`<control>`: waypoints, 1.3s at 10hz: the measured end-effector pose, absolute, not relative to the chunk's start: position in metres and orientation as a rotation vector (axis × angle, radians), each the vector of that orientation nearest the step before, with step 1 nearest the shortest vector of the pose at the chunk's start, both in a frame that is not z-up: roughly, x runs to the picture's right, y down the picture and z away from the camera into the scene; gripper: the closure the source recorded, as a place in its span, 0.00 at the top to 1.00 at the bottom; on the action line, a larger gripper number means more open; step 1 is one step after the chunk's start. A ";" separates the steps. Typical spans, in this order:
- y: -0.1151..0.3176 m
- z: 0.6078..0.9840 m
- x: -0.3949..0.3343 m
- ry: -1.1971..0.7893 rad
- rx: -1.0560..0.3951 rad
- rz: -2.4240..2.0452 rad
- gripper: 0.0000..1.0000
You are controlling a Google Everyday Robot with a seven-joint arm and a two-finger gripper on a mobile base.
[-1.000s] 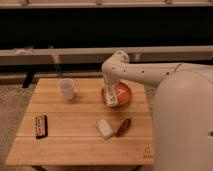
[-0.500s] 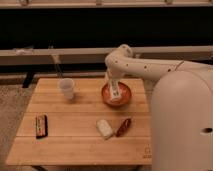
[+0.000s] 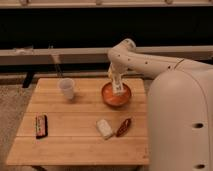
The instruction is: Place the bottle in the ceramic bowl
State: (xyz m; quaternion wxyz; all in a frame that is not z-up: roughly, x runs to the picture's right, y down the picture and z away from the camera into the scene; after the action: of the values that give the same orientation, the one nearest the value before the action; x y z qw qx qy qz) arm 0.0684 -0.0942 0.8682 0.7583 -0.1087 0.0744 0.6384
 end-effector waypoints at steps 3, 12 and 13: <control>-0.085 0.863 0.060 0.157 -0.238 1.385 0.32; -0.091 0.865 0.057 0.145 -0.230 1.380 0.99; -0.090 0.865 0.056 0.143 -0.228 1.380 0.99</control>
State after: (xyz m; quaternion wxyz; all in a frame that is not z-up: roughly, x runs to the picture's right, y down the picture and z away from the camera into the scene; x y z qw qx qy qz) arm 0.0558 -0.0904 0.8653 0.7630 -0.1047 0.0658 0.6345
